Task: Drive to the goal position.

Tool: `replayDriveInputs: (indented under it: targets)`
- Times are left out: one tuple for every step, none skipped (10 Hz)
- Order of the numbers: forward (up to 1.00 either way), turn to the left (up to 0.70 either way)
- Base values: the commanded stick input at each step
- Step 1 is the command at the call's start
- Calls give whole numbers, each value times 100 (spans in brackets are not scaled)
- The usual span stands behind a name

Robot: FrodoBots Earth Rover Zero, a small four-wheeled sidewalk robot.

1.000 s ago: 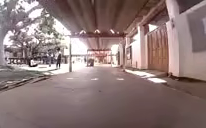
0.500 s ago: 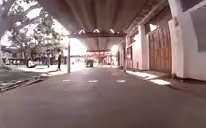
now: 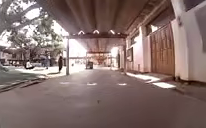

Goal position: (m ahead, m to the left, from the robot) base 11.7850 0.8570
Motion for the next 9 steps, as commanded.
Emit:
replayDriveInputs:
  targets:
    - [50,0]
    - [50,0]
    - [50,0]
    - [50,0]
    - [50,0]
    - [50,0]
    - [50,0]
    - [50,0]
    - [50,0]
